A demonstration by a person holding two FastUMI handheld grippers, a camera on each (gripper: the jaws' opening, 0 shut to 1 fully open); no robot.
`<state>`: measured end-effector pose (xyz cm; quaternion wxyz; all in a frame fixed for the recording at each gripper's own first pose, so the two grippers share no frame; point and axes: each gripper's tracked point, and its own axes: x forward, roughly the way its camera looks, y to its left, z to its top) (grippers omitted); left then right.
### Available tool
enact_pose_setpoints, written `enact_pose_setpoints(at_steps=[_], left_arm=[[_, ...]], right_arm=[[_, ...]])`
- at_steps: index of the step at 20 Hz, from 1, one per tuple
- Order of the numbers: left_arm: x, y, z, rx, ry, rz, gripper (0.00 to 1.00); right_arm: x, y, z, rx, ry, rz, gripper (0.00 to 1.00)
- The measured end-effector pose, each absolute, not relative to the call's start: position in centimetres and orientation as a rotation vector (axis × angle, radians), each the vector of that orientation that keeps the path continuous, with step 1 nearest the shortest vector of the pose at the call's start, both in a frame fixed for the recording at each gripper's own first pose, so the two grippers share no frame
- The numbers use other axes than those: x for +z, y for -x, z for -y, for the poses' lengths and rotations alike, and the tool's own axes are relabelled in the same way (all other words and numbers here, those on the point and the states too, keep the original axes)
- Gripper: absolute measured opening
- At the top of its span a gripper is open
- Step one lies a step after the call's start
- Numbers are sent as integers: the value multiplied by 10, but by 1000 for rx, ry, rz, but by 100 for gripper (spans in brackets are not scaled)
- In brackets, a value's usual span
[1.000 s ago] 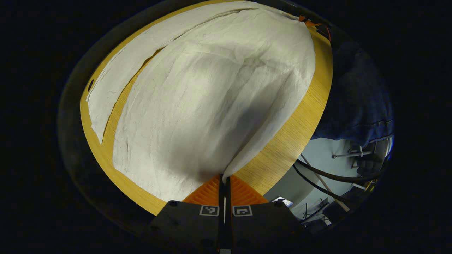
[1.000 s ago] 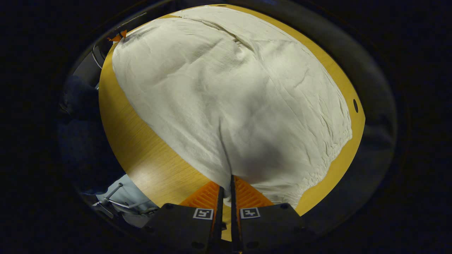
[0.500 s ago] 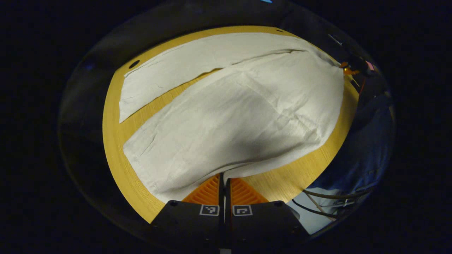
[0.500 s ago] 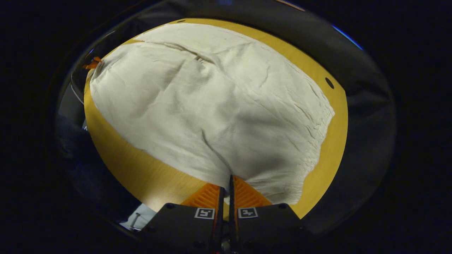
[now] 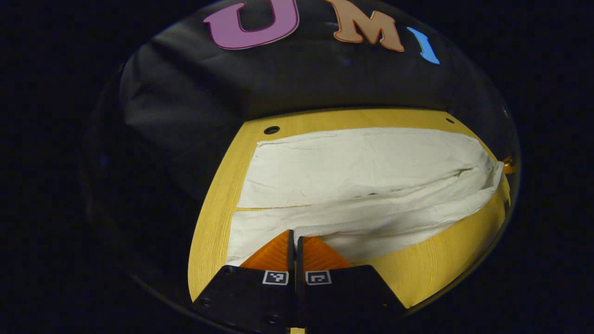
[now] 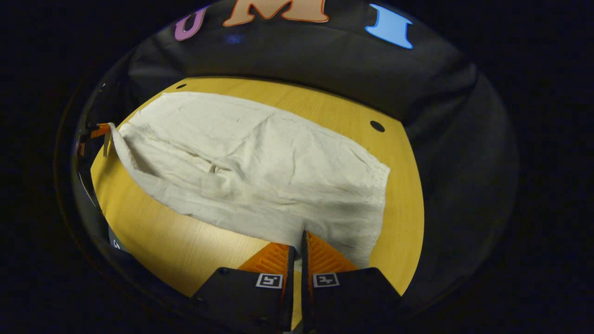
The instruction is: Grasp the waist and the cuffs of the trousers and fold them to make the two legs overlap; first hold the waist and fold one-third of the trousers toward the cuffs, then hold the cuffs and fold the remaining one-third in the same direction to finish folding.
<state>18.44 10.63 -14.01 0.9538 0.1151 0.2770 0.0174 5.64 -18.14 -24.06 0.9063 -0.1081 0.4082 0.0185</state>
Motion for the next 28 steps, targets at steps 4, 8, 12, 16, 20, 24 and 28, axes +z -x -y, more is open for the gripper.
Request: enact_pose_setpoints(at_steps=[4, 8, 12, 16, 20, 24, 28], left_arm=[[-76, -297, -89, 100, -202, -420, 0], [-45, -358, -86, 146, -181, -341, 0], [-32, -415, -81, 167, -182, -302, 0], [-43, -463, -84, 205, -165, -318, 0], [-71, -490, -84, 217, -165, -345, 0], [-80, -499, -80, 213, -157, -341, 0], [-84, -481, -64, 203, -79, -373, 68]], right_arm=[[-220, -106, 184, -20, 206, -751, 6], [-207, -156, 184, -63, 154, -682, 6], [-178, -219, 189, -111, 91, -572, 6], [-190, -283, 183, -106, 56, -549, 6], [-236, -309, 175, -102, -16, -609, 15], [-251, -316, 170, -79, -37, -628, 33], [-242, -301, 165, -25, -54, -636, 98]])
